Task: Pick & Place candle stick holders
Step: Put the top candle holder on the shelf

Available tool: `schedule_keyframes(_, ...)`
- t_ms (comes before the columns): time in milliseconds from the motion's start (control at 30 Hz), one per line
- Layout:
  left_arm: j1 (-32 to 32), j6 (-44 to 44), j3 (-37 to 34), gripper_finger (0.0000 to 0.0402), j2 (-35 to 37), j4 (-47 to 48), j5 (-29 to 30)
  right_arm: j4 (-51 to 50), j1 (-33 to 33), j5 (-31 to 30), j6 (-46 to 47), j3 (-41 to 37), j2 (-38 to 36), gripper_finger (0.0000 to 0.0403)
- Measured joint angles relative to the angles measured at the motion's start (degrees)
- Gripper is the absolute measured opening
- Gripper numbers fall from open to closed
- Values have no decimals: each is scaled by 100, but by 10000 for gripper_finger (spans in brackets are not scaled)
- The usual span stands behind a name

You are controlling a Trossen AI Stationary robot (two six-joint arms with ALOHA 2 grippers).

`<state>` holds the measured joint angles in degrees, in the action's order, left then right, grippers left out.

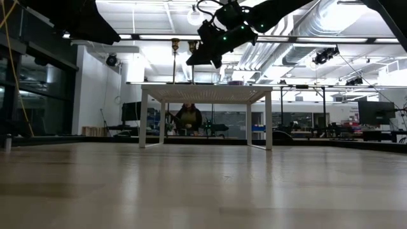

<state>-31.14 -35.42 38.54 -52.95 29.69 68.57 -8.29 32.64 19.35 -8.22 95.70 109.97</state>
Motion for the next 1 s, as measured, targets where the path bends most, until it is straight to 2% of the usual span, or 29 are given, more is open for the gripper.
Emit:
schedule_keyframes(200, 0, -28, 0, 211, -1, 2, 0, 2, -20, -244, 67, 1, 0, 9)
schedule_keyframes(467, 0, -40, 0, 211, 0, 2, 3, 176, -20, -251, 368, 0, 0, 15)
schedule_keyframes(1000, 0, -70, 0, 211, -2, 50, -52, 84, -55, -262, 276, 7, 136, 12)
